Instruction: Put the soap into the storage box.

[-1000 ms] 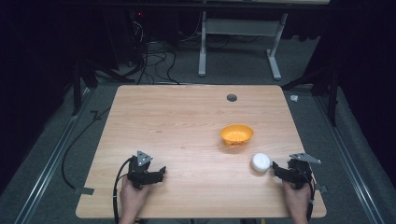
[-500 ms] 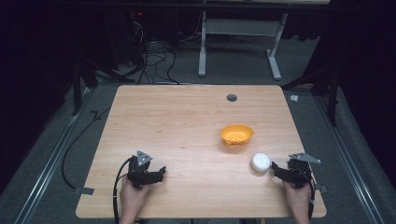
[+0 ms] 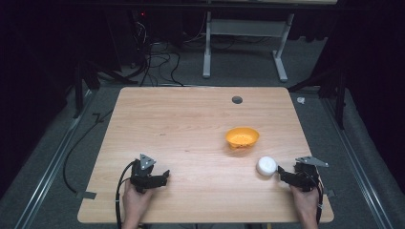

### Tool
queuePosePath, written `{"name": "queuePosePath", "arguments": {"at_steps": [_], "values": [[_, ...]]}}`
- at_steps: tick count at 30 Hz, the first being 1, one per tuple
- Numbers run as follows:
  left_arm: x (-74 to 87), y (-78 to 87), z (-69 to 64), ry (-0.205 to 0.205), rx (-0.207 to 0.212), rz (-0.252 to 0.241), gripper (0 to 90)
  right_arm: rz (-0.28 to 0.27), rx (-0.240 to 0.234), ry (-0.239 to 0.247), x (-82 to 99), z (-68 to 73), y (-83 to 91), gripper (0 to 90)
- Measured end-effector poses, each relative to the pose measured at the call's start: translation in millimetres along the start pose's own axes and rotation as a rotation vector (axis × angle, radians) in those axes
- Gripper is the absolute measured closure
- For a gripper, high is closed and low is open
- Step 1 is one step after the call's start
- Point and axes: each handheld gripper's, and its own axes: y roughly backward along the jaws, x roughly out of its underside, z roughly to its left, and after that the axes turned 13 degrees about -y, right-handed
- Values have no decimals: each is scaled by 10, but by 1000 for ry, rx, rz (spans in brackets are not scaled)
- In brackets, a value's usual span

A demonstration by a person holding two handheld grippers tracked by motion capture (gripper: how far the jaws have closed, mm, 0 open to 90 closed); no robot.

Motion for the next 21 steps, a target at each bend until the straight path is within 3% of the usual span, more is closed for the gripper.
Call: {"name": "queuePosePath", "arguments": {"at_steps": [21], "values": [[0, 0, 0, 0, 0, 0, 160, -58, -29, 3, 64, -6, 297, 230]]}}
